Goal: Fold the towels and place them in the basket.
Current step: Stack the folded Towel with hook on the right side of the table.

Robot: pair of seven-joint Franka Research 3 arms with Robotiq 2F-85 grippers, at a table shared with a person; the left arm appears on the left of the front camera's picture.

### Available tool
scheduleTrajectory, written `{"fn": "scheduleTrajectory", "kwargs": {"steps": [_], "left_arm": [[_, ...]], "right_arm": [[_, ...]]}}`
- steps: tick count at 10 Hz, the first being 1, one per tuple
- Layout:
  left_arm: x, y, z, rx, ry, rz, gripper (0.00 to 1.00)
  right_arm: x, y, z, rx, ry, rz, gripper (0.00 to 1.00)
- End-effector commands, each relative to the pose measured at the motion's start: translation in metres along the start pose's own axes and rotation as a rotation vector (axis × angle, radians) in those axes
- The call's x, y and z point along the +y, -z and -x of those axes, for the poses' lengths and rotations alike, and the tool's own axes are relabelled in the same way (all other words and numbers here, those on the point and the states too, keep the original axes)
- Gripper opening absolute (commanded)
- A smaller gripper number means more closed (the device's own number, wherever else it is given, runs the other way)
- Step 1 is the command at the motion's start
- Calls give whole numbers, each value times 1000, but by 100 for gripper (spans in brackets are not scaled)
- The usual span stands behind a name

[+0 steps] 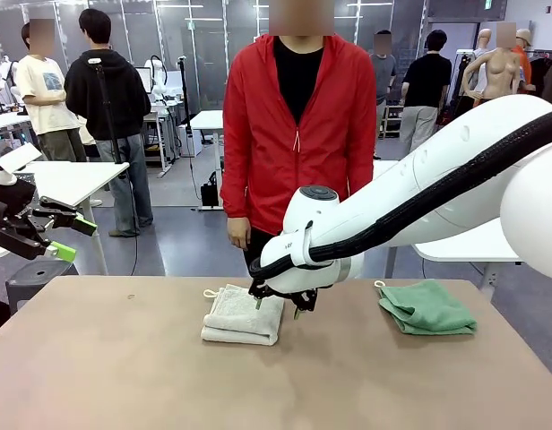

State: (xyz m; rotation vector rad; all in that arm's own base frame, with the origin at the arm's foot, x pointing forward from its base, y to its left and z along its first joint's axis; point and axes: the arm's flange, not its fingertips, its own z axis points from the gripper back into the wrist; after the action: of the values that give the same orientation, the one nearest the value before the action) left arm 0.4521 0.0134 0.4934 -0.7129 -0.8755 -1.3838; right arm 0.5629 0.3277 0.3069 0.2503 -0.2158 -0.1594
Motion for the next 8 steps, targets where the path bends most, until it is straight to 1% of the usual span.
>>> {"fn": "scheduleTrajectory", "kwargs": {"steps": [1, 2, 3, 4, 7, 8], "left_arm": [[0, -1, -1, -4, 2, -1, 100], [0, -1, -1, -4, 2, -1, 100], [0, -1, -1, -4, 2, -1, 100], [0, -1, -1, -4, 2, -1, 100], [0, -1, -1, -4, 2, -1, 100], [0, -1, -1, -4, 2, -1, 100]], "right_arm": [[-2, 7, -6, -7, -2, -40, 100], [-3, 10, -9, -1, -7, -44, 100], [-2, 11, -10, -6, -12, -50, 80], [-2, 13, -12, 3, -7, -55, 80], [-2, 17, -17, -14, -14, -70, 80], [-2, 18, -19, -6, 0, -70, 61]]}}
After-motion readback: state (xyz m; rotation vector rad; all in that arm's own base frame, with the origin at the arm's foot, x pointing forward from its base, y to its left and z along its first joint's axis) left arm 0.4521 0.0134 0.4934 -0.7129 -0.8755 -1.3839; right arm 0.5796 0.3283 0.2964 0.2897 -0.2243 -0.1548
